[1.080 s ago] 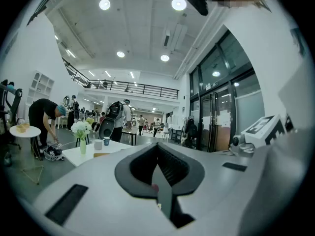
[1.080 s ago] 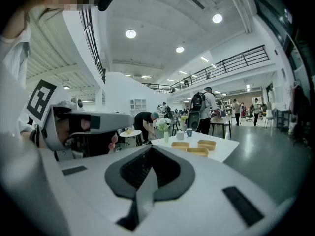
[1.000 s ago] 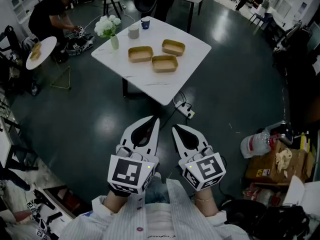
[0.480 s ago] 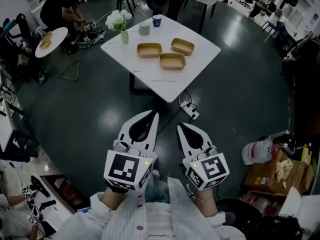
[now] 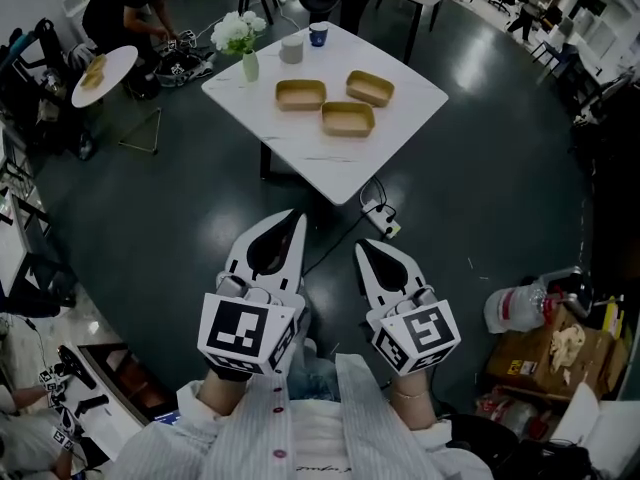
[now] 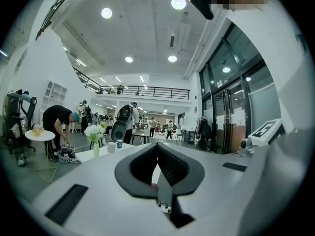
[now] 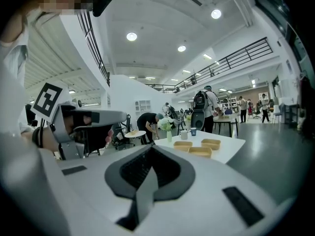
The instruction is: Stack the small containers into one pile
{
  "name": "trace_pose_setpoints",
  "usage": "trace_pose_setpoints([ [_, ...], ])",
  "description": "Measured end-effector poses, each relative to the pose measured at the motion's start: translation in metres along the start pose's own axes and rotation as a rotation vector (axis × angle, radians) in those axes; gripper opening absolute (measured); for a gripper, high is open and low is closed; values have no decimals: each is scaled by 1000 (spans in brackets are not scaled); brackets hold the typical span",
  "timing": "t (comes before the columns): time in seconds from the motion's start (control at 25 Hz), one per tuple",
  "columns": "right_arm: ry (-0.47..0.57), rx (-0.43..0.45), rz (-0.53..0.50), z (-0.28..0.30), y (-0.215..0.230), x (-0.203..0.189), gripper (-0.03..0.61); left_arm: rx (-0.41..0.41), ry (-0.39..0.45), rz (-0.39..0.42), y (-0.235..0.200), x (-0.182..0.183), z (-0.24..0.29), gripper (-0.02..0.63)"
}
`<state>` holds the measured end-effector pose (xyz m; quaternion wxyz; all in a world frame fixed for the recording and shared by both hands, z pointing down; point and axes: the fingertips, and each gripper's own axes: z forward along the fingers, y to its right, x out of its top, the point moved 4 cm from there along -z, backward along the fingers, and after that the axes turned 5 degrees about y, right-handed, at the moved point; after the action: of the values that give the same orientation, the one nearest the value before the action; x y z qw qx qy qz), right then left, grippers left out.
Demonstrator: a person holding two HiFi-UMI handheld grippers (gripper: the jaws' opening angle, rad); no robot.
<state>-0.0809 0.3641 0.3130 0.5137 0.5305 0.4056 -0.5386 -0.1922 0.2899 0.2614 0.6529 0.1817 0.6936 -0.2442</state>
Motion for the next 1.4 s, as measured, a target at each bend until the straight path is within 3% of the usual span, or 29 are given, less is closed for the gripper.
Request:
trace_pose_setpoints([
  [0.84,-17,-8,-1,177,104,30,12,-8,-7,1,-113,4,168,17],
  [1.4,-64,-98,9,211,147,27,12,-89,-67,-24,-131,-13,223,17],
])
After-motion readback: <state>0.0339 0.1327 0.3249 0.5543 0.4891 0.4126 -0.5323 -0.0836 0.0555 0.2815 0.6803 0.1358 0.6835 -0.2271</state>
